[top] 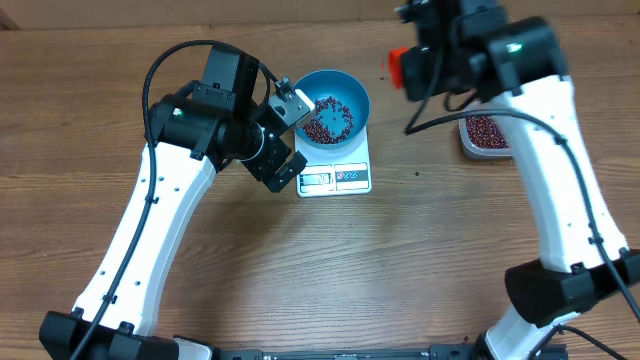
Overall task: Scoop item into bowl and weigh 150g on scale
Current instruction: 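Return the empty cup right to the bean tub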
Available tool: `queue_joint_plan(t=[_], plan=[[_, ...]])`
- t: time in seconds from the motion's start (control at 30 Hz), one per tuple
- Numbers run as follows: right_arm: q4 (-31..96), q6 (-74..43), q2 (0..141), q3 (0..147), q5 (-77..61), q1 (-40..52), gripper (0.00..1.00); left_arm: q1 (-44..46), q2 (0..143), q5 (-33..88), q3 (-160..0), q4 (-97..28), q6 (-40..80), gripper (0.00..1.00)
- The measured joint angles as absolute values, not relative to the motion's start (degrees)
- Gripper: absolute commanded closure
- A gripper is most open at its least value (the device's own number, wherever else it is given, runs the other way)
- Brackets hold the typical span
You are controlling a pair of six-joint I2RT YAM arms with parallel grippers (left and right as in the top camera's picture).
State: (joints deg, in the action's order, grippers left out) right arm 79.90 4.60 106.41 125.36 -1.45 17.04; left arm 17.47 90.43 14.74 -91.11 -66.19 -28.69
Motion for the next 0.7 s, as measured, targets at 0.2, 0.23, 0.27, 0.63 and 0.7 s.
queue_joint_plan(t=[0.2,0.23,0.27,0.63,0.7], plan=[[85.8,8.8,106.5,125.7,-3.9,5.8,0.96,17.5,90.4,14.7,-91.1,-66.2,-28.7,0.0],[86.5,9.5,106.5,125.7,-4.0,3.8,0.96,17.5,90.4,14.7,-91.1,-66.2,-28.7,0.01],[86.9,10.5,106.5,125.7,-4.1,1.5,0.96,17.5,90.4,14.7,-91.1,-66.2,-28.7,0.01],[87.4,20.7,111.3,125.2,-4.0,-9.4,0.96,17.5,90.4,14.7,-91.1,-66.2,-28.7,0.01],[87.8,21.3,113.8,125.1,-3.6,-9.7,0.96,17.5,90.4,14.7,-91.1,-66.2,-28.7,0.01]])
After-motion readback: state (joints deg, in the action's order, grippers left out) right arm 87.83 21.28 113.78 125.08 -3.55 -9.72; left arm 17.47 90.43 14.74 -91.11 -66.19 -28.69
